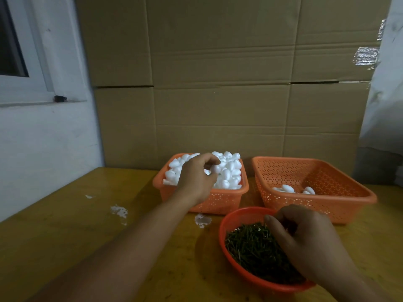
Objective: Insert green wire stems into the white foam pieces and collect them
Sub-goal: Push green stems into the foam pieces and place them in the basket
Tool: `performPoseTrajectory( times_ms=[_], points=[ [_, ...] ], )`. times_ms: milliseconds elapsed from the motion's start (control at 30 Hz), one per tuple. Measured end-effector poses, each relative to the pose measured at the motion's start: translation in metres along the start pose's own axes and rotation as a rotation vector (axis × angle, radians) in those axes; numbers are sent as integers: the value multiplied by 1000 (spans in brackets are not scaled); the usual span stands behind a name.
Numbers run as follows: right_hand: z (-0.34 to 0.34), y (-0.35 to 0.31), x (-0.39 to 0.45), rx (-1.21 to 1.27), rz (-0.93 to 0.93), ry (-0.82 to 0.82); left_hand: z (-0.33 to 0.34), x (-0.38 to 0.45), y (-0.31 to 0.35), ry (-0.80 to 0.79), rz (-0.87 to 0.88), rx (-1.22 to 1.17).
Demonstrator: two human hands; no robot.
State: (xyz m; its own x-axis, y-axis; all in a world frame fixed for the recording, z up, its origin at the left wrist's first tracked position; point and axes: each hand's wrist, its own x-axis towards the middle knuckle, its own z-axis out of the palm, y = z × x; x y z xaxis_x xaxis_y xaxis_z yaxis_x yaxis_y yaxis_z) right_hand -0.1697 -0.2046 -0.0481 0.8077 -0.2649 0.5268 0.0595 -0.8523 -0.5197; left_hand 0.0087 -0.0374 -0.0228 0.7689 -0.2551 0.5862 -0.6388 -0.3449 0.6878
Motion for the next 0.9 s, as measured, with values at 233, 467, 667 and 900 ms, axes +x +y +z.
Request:
performPoseTrajectory(
  times_ms=[233,467,667,900],
  points=[
    [-1,-1,-1,-49,-6,-47,4,-51,22,-105,51,-211],
    [-5,-3,-1,-308,-68,-162,6,-86,30,-227,62,-311],
    [-6,-7,0,-449,-24,-373,6,-89,29,-323,-120,-595],
    [2,-12,2,-463,19,-575,7,-91,27,-368,-118,-601]
  ],
)
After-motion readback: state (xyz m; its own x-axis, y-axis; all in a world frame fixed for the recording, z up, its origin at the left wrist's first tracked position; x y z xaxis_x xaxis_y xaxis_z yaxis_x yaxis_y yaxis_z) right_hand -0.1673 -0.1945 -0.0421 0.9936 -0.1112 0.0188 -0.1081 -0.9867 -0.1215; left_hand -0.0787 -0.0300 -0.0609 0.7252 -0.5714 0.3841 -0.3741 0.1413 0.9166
